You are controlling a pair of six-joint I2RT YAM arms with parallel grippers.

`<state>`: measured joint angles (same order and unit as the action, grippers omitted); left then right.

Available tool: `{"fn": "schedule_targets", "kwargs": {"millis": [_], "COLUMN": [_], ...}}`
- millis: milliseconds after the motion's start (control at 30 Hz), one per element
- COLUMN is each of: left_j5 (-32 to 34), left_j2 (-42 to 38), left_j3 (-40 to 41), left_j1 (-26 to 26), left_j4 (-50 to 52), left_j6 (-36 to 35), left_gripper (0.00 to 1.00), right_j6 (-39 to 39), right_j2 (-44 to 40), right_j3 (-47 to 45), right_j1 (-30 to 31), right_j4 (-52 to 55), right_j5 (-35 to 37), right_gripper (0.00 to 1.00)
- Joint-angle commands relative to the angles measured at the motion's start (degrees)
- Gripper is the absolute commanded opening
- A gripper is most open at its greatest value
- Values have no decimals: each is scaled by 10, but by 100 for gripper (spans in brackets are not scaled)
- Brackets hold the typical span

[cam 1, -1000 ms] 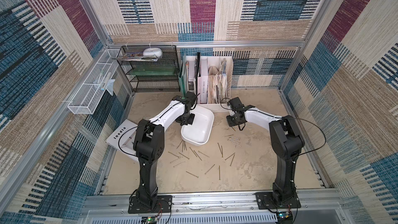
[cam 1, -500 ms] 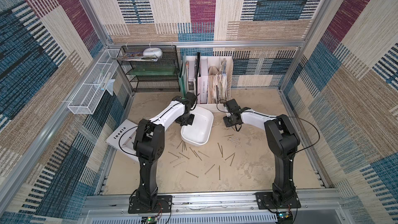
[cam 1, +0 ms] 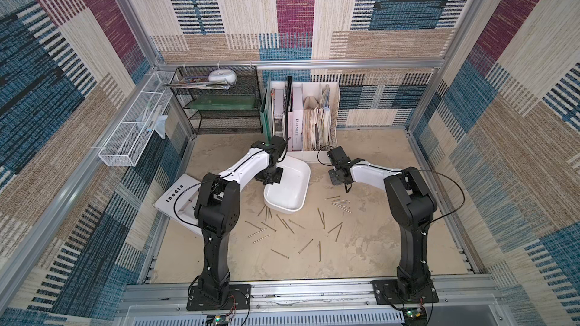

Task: Put the nails on the desktop into the storage box
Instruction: Pick up the nail from the center of the board.

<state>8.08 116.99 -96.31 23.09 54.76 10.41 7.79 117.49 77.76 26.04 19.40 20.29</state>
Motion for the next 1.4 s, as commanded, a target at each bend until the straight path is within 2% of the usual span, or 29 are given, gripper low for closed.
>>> {"fn": "schedule_targets", "kwargs": {"millis": [0,67,100,200,233,300,400,433,500,567,633,767,933,1133,1233,1367], "left_j5": [-11,-13,-13,-15,-17,-19,-19,-21,-24,-28,-28,-35,-31,-40,-40,-42], "left_j2": [-19,-27,-31,-44,-48,-55,-58,-57,-55,-52,-50,-48,-45,-48,-51,-51], "left_j3": [13,23,28,45,50,63,73,75,76,77,76,75,74,73,76,76], "left_j1": [-1,0,-1,0,0,0,0,0,0,0,0,0,0,0,0,1], "left_j4": [-26,-35,-42,-61,-67,-80,-92,-95,-95,-96,-95,-95,-95,-97,-99,-101], "left_j6": [27,38,45,62,67,83,100,101,102,102,101,96,93,91,90,91], "left_gripper": [0,0,0,0,0,0,0,0,0,0,0,0,0,0,0,0], "right_j6": [3,-9,-17,-45,-47,-15,93,122,172,207,231,240,249,240,237,226], "right_j2": [-3,-12,-21,-60,-70,-81,-109,-120,-137,-140,-144,-136,-145,-116,-100,-77], "right_j3": [4,8,3,-27,-34,-28,-37,-46,-79,-98,-119,-130,-140,-143,-145,-130], "right_j1": [-8,-8,-8,-9,-10,-19,-38,-44,-60,-60,-59,-59,-68,-82,-82,-82], "right_j4": [87,91,87,66,67,99,139,142,131,136,138,148,163,158,163,191], "right_j5": [-32,-39,-43,-52,-51,-53,-73,-92,-180,-212,-209,-224,-165,-173,-162,-140], "right_gripper": [0,0,5,40,48,53,55,56,61,60,60,58,56,52,46,28]}}
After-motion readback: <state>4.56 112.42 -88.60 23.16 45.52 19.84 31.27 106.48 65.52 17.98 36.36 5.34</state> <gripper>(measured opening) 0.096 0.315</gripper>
